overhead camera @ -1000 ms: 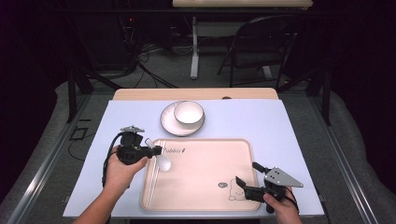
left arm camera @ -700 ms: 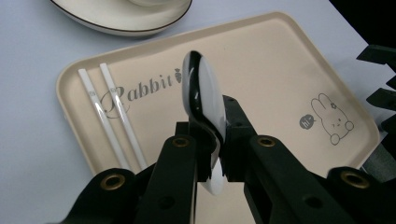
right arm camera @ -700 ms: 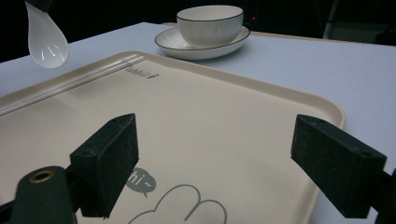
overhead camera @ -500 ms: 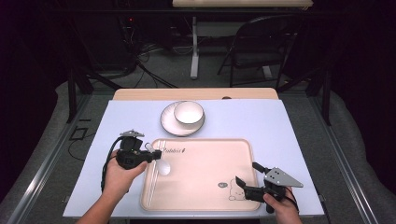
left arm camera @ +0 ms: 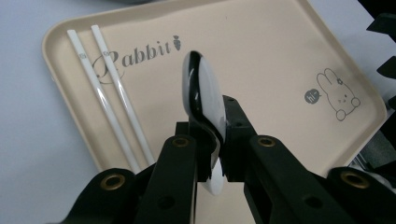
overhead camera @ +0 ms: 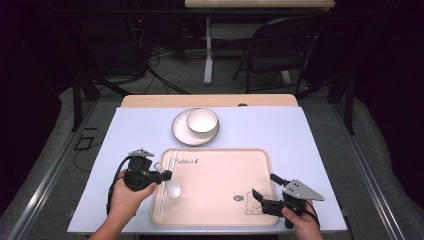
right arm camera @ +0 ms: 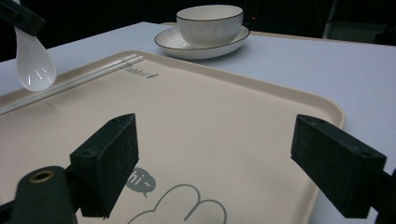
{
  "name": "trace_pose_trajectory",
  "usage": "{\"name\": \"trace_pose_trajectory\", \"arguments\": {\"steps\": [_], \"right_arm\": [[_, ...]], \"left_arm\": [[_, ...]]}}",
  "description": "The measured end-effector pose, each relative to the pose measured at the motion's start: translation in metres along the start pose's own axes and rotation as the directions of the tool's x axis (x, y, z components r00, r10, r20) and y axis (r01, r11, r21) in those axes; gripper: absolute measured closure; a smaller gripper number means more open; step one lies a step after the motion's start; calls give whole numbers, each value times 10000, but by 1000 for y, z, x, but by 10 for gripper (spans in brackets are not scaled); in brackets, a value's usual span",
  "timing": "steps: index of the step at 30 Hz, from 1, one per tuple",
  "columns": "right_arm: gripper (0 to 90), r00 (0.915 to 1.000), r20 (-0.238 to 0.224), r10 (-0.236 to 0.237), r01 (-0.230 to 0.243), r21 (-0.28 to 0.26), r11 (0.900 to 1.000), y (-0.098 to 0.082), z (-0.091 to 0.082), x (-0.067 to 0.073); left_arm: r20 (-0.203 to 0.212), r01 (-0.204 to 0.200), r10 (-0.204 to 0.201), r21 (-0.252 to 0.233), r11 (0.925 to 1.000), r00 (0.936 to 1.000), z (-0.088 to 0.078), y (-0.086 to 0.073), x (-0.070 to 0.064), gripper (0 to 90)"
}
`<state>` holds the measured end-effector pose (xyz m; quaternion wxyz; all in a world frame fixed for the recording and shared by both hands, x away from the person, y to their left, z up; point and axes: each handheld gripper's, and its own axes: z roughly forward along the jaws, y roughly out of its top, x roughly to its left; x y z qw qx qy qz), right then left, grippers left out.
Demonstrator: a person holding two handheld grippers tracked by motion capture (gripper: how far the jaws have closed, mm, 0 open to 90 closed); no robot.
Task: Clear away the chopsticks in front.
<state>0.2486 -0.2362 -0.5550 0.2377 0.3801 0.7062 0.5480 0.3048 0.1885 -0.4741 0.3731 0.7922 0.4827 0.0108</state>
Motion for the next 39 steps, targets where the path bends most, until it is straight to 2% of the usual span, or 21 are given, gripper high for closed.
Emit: {"name": "trace_pose_trajectory", "arguments": {"steps": [12, 15, 18, 23, 26, 31, 37, 39], "right_arm": [[142, 10000, 7, 5, -5, 9, 10000, 0, 0, 0], [143, 10000, 2, -12, 12, 3, 10000, 0, 0, 0], [143, 10000, 1, -6, 6, 1, 10000, 0, 0, 0], [142, 10000, 3, 12, -12, -2, 10000, 0, 0, 0], [142, 10000, 1, 10, -10, 1, 10000, 0, 0, 0], [143, 10000, 0, 22, -22, 3, 10000, 0, 0, 0], [143, 10000, 12, 44, -44, 6, 10000, 0, 0, -1], [143, 10000, 12, 44, -44, 6, 10000, 0, 0, -1]], "left_arm": [[-44, 38, -36, 541, 9985, 10000, 8, -11, 3, 855], [-117, 1, 7, 619, 9981, 9999, 11, -11, 3, 854], [-359, -114, 141, 735, 9972, 9993, 14, -10, 4, 854], [-284, -59, 80, 739, 9972, 9996, 16, -9, 5, 854], [-377, -65, 92, 730, 9973, 9992, 18, -7, 5, 851], [-676, -284, 337, 773, 9966, 9971, 19, -2, 4, 834], [-690, -280, 333, 768, 9967, 9971, 19, -2, 4, 832], [-761, -156, 215, 771, 9969, 9969, 24, 4, 8, 813]]}}
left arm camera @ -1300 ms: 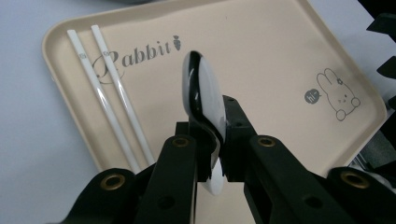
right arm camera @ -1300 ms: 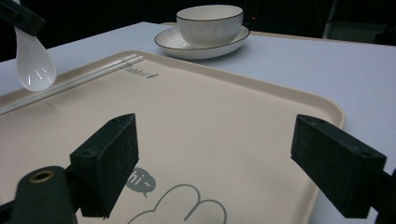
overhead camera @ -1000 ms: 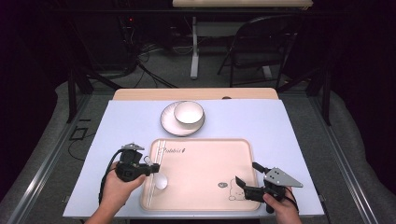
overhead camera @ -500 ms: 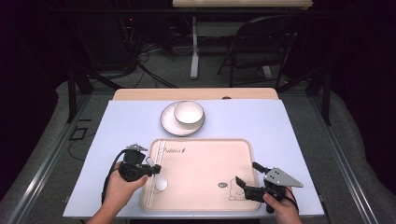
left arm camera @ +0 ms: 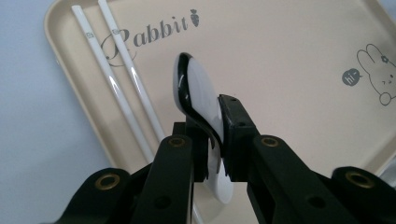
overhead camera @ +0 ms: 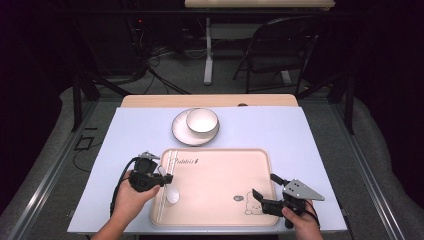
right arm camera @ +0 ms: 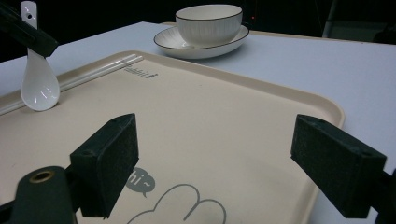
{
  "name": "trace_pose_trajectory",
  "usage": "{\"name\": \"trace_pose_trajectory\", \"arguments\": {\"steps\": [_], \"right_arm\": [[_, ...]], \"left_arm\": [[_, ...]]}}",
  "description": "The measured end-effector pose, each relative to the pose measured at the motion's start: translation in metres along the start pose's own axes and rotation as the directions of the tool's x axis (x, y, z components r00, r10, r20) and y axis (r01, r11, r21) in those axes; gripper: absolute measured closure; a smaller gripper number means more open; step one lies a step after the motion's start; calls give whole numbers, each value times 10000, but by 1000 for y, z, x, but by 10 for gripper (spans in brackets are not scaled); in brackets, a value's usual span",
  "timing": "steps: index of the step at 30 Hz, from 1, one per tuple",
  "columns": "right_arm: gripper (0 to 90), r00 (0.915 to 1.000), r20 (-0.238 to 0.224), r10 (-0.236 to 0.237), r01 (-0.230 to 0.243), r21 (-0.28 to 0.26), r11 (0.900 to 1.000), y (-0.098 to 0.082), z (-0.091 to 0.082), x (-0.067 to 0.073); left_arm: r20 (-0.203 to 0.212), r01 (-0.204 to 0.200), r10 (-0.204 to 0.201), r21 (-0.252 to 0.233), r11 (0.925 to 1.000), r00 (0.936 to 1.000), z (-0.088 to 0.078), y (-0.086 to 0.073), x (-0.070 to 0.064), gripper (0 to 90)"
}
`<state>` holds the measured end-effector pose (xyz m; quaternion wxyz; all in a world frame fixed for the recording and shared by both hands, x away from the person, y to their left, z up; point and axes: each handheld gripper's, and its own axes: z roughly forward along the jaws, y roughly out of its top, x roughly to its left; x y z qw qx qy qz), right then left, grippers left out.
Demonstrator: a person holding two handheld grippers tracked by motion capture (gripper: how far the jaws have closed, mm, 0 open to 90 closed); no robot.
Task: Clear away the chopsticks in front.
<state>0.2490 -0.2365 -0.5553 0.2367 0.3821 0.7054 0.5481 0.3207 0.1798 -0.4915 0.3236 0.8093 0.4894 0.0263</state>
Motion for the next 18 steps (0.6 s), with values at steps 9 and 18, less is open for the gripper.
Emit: {"name": "trace_pose_trajectory", "arguments": {"steps": [9, 18], "right_arm": [[142, 10000, -10, 20, -20, 13, 10000, 0, 0, 0], [143, 10000, -20, 24, -24, 18, 10000, 0, 0, 0]], "left_arm": [[-132, 79, -78, 92, 9999, 9999, 12, 13, 4, 765], [-87, 303, -302, 145, 9994, 9995, 25, 21, 9, 750]]}}
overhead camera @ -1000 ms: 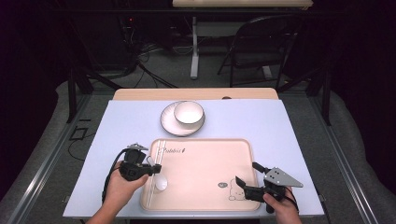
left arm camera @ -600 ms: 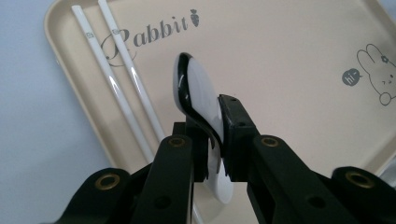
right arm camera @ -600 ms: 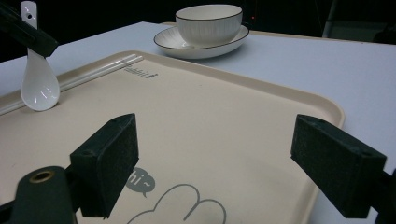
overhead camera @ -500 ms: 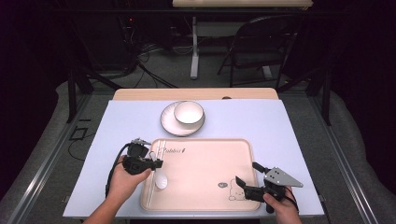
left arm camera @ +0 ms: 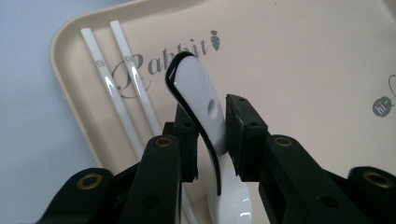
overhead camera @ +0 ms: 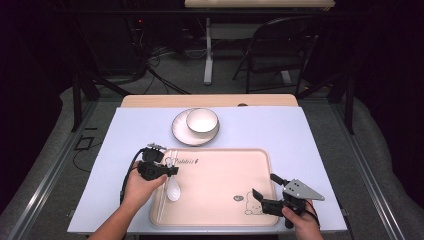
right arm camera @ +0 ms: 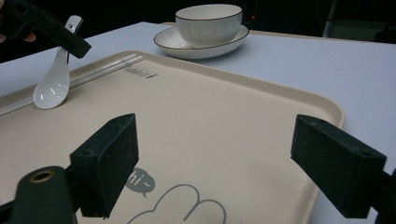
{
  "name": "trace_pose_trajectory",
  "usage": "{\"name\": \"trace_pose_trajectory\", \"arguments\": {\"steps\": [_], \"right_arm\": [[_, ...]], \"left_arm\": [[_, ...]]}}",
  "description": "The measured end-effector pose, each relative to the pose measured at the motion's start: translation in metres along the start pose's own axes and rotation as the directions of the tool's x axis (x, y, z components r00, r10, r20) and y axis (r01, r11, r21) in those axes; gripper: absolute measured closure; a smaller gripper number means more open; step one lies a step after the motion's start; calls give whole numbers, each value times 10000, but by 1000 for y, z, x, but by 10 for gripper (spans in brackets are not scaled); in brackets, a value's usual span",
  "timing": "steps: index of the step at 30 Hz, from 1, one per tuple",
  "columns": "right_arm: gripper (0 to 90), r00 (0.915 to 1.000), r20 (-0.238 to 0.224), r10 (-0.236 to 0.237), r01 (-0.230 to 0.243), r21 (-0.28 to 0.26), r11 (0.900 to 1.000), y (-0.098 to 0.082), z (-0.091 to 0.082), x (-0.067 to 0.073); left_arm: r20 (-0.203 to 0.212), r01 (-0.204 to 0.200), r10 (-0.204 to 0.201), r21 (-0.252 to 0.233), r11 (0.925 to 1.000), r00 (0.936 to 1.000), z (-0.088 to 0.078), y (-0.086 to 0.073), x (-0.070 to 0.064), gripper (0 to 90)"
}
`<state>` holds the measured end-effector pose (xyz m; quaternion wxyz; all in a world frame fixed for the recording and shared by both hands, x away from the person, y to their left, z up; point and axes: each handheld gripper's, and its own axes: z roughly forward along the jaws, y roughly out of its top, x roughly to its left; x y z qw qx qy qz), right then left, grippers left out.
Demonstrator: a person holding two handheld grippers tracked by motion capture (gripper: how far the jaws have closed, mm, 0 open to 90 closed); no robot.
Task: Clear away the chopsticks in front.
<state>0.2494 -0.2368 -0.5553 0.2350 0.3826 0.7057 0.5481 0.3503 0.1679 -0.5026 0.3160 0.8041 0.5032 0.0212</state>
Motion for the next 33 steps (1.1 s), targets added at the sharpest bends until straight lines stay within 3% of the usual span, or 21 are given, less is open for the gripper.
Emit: {"name": "trace_pose_trajectory", "arguments": {"steps": [22, 33], "right_arm": [[142, 10000, -34, -55, 55, -27, 10000, 0, 0, 0], [143, 10000, -50, -40, 40, -41, 10000, 0, 0, 0]], "left_arm": [[282, 1053, -1053, 8, 9944, 9940, 40, 6, 16, 720], [71, 1142, -1142, 64, 9934, 9934, 43, 5, 18, 688]]}}
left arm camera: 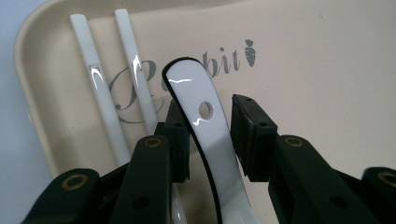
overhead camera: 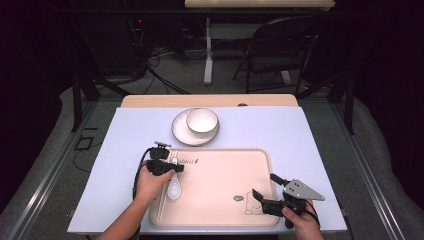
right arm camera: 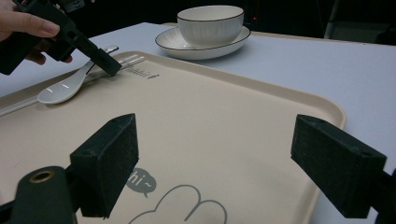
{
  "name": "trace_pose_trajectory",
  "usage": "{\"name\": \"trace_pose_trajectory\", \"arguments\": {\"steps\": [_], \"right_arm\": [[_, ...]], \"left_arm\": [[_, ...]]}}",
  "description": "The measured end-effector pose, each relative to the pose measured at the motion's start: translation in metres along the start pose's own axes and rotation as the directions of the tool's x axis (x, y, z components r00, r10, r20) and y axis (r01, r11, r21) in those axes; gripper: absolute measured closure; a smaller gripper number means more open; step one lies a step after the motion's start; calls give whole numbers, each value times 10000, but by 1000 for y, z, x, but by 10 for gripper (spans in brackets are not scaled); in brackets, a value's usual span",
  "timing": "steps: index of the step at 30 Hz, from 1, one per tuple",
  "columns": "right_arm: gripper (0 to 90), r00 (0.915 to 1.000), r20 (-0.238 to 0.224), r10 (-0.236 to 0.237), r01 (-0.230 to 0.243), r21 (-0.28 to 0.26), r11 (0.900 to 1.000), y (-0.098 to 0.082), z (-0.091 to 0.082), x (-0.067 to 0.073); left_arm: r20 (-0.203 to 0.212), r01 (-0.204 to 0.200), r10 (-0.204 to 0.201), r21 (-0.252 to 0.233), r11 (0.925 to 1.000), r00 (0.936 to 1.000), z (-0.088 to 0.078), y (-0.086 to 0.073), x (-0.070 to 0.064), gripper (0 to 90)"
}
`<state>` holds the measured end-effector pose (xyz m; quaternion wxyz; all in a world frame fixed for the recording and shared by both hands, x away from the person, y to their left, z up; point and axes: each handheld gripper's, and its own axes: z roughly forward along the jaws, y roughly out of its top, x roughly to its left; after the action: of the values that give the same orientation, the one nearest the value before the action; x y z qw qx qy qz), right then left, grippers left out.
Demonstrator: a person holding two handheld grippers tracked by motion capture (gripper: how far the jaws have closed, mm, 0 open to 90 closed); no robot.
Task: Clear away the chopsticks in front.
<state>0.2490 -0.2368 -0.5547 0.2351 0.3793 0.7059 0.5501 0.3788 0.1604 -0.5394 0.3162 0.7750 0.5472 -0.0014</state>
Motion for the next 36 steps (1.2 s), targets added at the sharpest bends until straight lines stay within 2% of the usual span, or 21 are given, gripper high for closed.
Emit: {"name": "trace_pose_trajectory", "arguments": {"steps": [10, 13, 18, 25, 36], "right_arm": [[143, 10000, -9, -21, 21, -2, 10000, 0, 0, 0], [143, 10000, -17, -31, 31, 1, 10000, 0, 0, 0], [143, 10000, -20, -17, 17, 5, 10000, 0, 0, 0], [143, 10000, -24, -26, 26, 4, 10000, 0, 0, 0], [143, 10000, -26, -25, 25, 4, 10000, 0, 0, 0]], "left_arm": [[-184, 139, -140, -68, 9999, 9997, 1, 1, 0, 593], [-394, -23, 20, -79, 10000, 9992, 1, 2, -1, 556], [-462, -121, 118, -80, 9999, 9989, 1, 3, -2, 538], [-670, -282, 261, -304, 9991, 9974, 1, 5, -4, 469], [-856, -495, 458, -417, 9979, 9953, -2, 10, -9, 451]]}}
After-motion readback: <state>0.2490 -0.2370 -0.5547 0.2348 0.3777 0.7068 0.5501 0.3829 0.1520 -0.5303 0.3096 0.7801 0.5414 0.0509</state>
